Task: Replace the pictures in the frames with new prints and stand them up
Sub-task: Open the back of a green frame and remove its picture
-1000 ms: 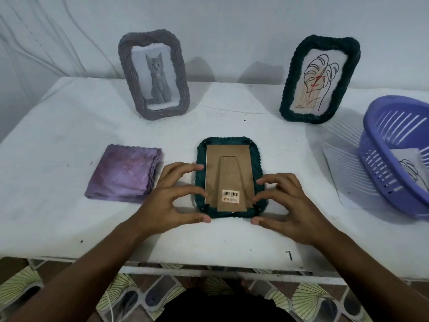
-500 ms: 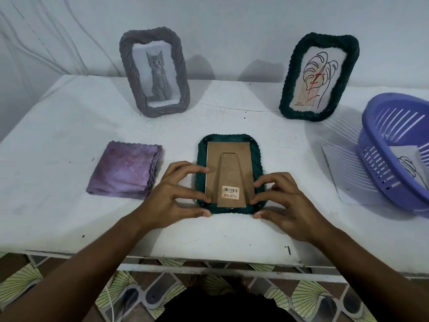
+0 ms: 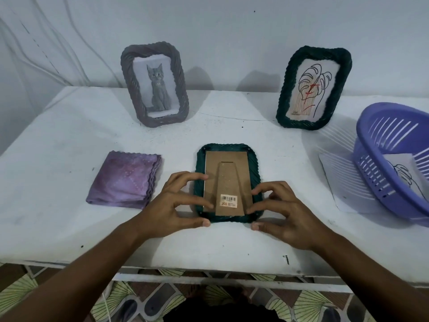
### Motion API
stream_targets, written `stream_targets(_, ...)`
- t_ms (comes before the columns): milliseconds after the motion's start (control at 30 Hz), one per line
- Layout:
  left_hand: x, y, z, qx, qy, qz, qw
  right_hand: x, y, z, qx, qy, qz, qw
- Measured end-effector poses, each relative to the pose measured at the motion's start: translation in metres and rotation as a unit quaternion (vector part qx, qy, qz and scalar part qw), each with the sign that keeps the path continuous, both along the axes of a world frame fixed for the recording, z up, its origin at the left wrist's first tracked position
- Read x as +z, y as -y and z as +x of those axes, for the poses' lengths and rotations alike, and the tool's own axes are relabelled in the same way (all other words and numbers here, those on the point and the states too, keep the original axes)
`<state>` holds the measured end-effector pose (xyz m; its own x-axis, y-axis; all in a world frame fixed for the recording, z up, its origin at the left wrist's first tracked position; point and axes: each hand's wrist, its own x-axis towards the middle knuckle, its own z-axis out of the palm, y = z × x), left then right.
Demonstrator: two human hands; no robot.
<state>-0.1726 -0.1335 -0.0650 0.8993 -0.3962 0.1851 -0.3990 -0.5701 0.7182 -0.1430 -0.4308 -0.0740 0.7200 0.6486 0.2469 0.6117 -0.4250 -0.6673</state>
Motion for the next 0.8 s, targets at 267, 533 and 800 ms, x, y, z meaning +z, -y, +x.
stream_targets(267,0.007,0.063,0.015,0.263,0.080,0.064,0.959,0.009,-0.008,0.049,-0.129,0.007,-0.032,0.991)
stream_targets(533,0.004,0.096,0.035,0.356,0.040,0.127,0.925,-0.002,-0.015,0.069,-0.154,0.053,-0.058,0.985)
stream_targets(800,0.003,0.112,0.041,0.402,-0.009,0.124,0.907,-0.004,-0.012,0.070,-0.167,0.063,-0.050,0.983)
